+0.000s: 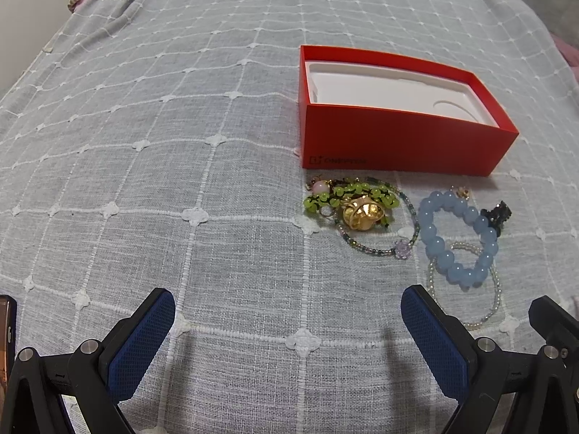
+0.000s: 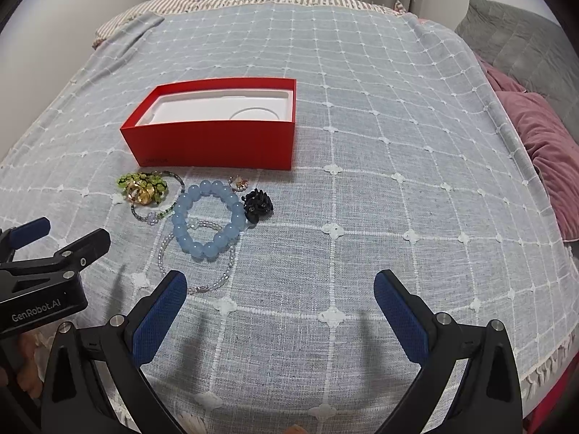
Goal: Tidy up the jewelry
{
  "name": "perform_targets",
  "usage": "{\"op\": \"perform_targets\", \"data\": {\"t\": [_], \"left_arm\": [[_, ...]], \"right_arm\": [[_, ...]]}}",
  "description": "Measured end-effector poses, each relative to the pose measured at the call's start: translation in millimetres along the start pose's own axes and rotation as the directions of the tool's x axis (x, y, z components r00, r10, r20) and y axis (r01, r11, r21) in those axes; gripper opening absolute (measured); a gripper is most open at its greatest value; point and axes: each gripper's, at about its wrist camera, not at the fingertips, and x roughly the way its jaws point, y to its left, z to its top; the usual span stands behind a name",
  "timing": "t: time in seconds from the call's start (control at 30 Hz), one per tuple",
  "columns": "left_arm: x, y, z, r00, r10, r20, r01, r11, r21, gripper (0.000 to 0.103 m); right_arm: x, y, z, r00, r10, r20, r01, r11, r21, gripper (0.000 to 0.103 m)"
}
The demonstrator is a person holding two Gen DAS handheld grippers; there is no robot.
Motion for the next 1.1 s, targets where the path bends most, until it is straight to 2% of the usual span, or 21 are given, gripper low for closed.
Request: {"op": "perform_targets", "data": {"t": [1.1], "left_arm": [[0.2,2.3,-1.0,1.0,-0.002,0.003,0.002,1.0,0.001,0.102]], "right_arm": [[0.1,-1.9,0.0,1.0,-0.002,-0.001,0.002,1.0,0.002,0.103]]}}
